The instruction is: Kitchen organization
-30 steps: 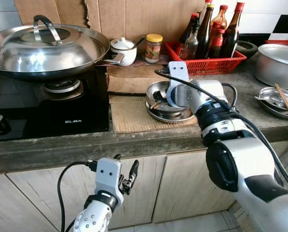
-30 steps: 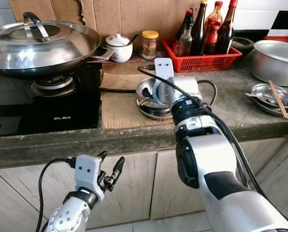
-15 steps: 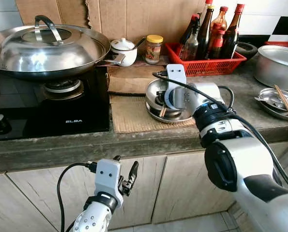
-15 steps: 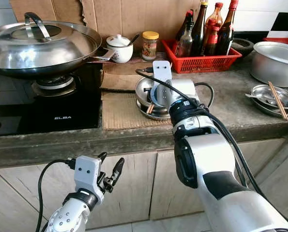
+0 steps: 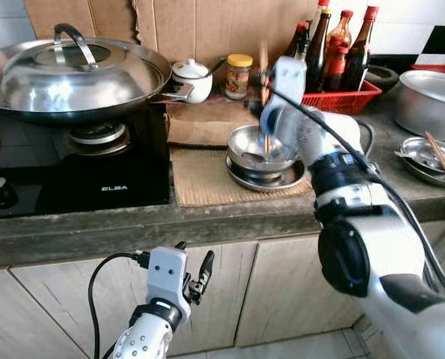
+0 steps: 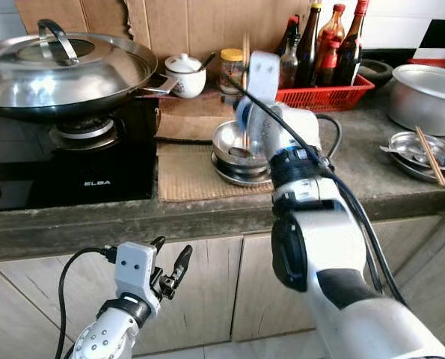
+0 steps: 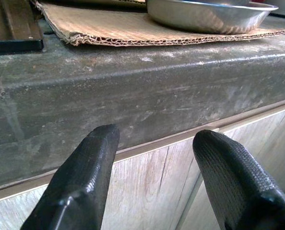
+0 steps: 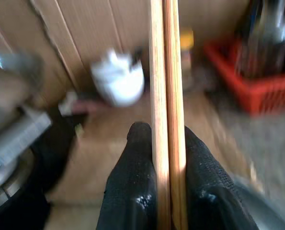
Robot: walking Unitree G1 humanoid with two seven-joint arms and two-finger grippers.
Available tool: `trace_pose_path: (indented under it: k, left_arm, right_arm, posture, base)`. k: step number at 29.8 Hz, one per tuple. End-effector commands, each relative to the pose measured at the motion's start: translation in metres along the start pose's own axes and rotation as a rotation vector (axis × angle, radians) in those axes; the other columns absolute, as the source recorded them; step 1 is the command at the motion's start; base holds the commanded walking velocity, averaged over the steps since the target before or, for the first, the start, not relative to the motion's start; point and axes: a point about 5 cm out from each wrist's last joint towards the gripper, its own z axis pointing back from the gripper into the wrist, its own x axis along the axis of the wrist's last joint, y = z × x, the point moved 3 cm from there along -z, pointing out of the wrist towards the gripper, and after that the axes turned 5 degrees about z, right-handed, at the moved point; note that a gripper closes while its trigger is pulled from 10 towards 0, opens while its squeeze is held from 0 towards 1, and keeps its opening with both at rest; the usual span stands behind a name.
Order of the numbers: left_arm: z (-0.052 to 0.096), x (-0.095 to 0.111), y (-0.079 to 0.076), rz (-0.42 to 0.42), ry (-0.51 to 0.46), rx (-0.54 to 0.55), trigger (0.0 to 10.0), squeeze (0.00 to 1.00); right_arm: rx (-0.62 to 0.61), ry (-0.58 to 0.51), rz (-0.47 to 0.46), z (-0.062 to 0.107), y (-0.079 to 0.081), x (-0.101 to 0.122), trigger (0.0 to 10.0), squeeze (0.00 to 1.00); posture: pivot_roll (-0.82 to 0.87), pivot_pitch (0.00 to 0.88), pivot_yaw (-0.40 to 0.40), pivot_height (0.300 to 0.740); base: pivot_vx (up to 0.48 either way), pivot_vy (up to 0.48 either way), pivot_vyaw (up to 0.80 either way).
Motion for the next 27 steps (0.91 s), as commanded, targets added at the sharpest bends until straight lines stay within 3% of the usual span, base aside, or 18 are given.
trace_pose_path:
  k: [1, 3, 5, 13, 15, 17, 20, 23, 27]
  left_arm:
    - [0.000, 0.005, -0.001, 0.001, -0.016, 0.000, 10.0, 0.00]
    - [0.000, 0.006, 0.000, 0.001, -0.019, -0.002, 10.0, 0.00]
    - [0.000, 0.006, 0.000, 0.002, -0.022, -0.003, 10.0, 0.00]
    - [-0.002, 0.007, 0.001, 0.001, -0.026, -0.013, 10.0, 0.00]
    - [-0.002, 0.007, 0.002, 0.001, -0.027, -0.012, 10.0, 0.00]
    - [-0.002, 0.008, 0.003, -0.001, -0.030, -0.013, 10.0, 0.00]
    - [-0.002, 0.008, 0.003, -0.002, -0.030, -0.014, 10.0, 0.00]
    - [-0.002, 0.008, 0.003, -0.004, -0.029, -0.016, 10.0, 0.00]
    - [-0.002, 0.008, 0.003, -0.007, -0.028, -0.013, 10.0, 0.00]
  right_arm:
    - [0.023, -0.139, 0.021, 0.011, -0.001, 0.013, 0.0, 0.00]
    - [0.024, -0.253, 0.034, 0.030, -0.007, 0.015, 0.0, 0.00]
    - [-0.020, -0.306, 0.137, 0.047, -0.021, 0.003, 0.0, 0.00]
    - [-0.234, -0.358, 0.198, 0.119, -0.074, -0.052, 0.0, 0.00]
    - [-0.244, -0.354, 0.224, 0.124, -0.076, -0.056, 0.0, 0.00]
    - [-0.285, -0.310, 0.270, 0.144, -0.082, -0.076, 0.0, 0.00]
    - [-0.289, -0.262, 0.277, 0.153, -0.082, -0.092, 0.0, 0.00]
    - [-0.263, -0.170, 0.313, 0.172, -0.073, -0.129, 0.0, 0.00]
    - [-0.255, -0.118, 0.311, 0.183, -0.062, -0.152, 0.0, 0.00]
  posture:
    - [0.06, 0.000, -0.080, 0.740]
    - [0.05, 0.000, -0.075, 0.740]
    - [0.05, 0.000, -0.070, 0.740]
    - [0.03, 0.000, -0.052, 0.740]
    - [0.03, 0.000, -0.046, 0.740]
    - [0.03, 0.000, -0.042, 0.740]
    - [0.02, 0.000, -0.039, 0.740]
    - [0.02, 0.000, -0.039, 0.740]
    - [0.03, 0.000, -0.040, 0.740]
  base:
    - [0.000, 0.000, 0.00]
    - [0.000, 0.000, 0.00]
    - [0.000, 0.000, 0.00]
    - [0.000, 0.000, 0.00]
    - [0.000, 0.000, 0.00]
    - [0.000, 0.000, 0.00]
    - [0.000, 0.000, 0.00]
    - [0.000, 0.000, 0.00]
    - [0.000, 0.000, 0.00]
